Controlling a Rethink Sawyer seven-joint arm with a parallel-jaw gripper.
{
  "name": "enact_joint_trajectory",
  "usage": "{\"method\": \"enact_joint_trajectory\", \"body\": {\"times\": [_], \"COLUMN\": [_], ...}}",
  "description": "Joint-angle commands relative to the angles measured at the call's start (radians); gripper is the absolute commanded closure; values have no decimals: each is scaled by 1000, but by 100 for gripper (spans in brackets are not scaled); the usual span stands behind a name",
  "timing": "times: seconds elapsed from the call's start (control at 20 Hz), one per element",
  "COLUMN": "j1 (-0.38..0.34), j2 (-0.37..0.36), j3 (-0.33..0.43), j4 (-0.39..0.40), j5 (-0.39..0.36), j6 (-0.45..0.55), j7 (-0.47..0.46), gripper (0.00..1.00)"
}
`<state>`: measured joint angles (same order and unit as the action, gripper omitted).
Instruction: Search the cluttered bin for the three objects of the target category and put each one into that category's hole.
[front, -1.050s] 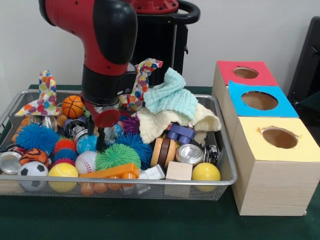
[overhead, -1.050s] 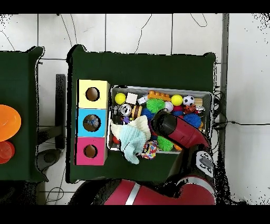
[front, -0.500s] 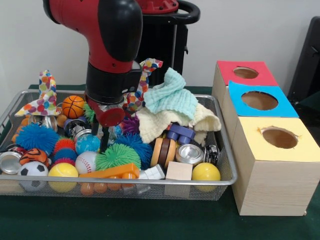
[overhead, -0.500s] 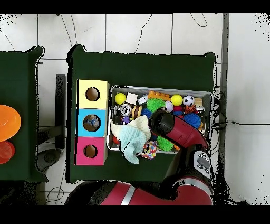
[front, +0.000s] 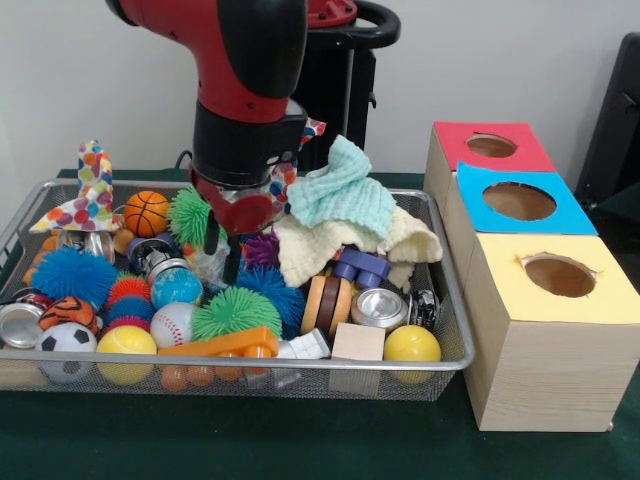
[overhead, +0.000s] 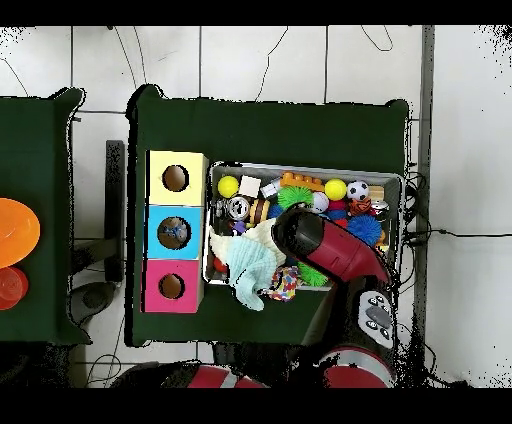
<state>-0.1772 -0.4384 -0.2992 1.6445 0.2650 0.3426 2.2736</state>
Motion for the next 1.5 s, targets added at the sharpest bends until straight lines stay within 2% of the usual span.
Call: {"method": "enact_joint_trajectory", "body": {"times": [0.05, 0.2, 0.45, 0.7, 0.9, 1.1, 1.35, 1.5], "j1": [35, 45, 76, 119, 128, 104, 73, 66], "j2": [-7, 14, 91, 115, 104, 62, 17, 8], "j3": [83, 81, 51, 0, -18, -21, -24, -32], "j4": [46, 38, 12, -7, 30, 86, 108, 96], "j5": [57, 55, 51, 52, 45, 26, 8, 4], "j6": [115, 92, 34, 64, 62, 55, 75, 95], "j7": [188, 185, 201, 218, 209, 175, 135, 122], "gripper": [0, 0, 0, 0, 0, 0, 0, 0]}}
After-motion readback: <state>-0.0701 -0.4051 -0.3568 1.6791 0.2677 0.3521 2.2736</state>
